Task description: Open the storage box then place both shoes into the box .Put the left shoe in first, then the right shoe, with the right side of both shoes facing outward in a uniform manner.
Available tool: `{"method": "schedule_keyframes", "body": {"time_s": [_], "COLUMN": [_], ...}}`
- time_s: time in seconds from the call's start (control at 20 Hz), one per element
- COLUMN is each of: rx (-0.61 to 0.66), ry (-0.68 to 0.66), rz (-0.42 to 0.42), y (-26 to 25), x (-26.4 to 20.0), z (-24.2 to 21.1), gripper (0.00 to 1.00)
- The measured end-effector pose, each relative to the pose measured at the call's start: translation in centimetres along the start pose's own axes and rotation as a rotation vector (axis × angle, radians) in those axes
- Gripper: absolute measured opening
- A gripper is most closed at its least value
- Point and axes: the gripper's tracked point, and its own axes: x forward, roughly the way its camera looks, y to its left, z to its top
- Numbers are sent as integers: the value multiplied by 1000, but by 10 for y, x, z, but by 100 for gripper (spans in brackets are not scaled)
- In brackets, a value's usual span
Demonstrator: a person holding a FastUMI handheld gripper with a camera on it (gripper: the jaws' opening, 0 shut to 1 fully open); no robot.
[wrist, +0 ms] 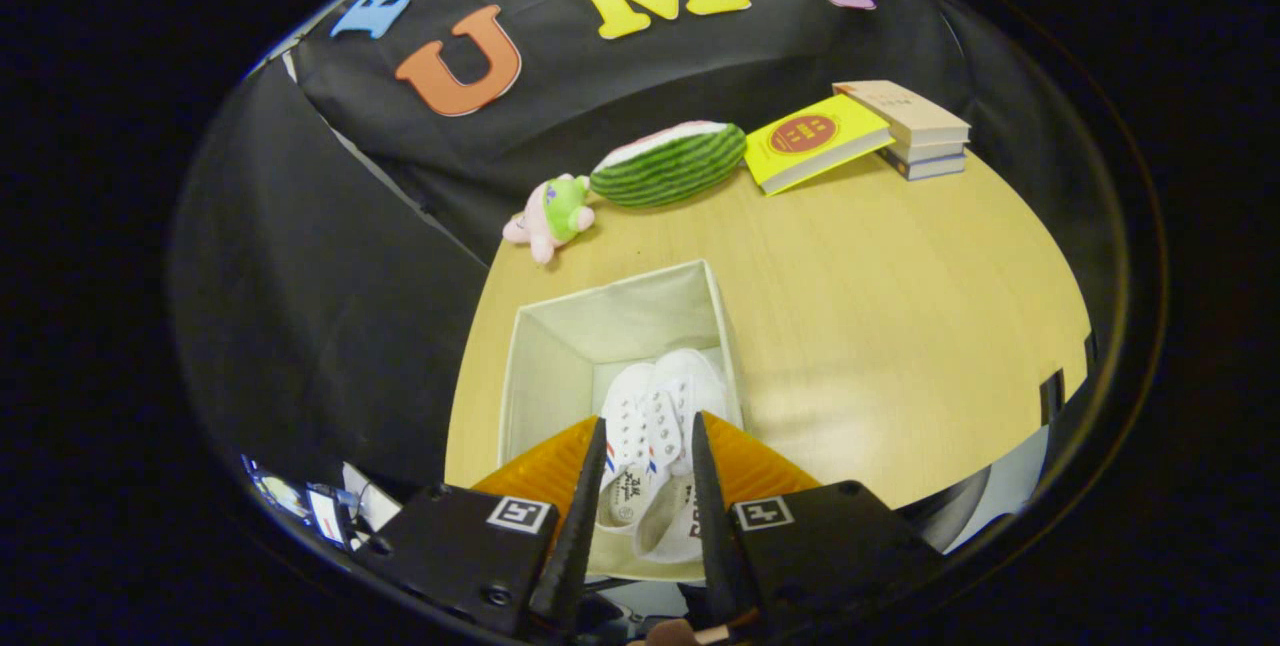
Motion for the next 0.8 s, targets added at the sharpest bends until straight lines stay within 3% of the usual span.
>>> {"method": "schedule_keyframes", "body": {"time_s": [0.2,0.6,0.8], "rx": [-33,-173,-286], "ry": [-116,-502,-710], "rz": [16,-28,-35], "y": [-4,-37,-47], "x": [-14,-85,-141], "z": [23,73,76], "gripper": [70,73,88]}}
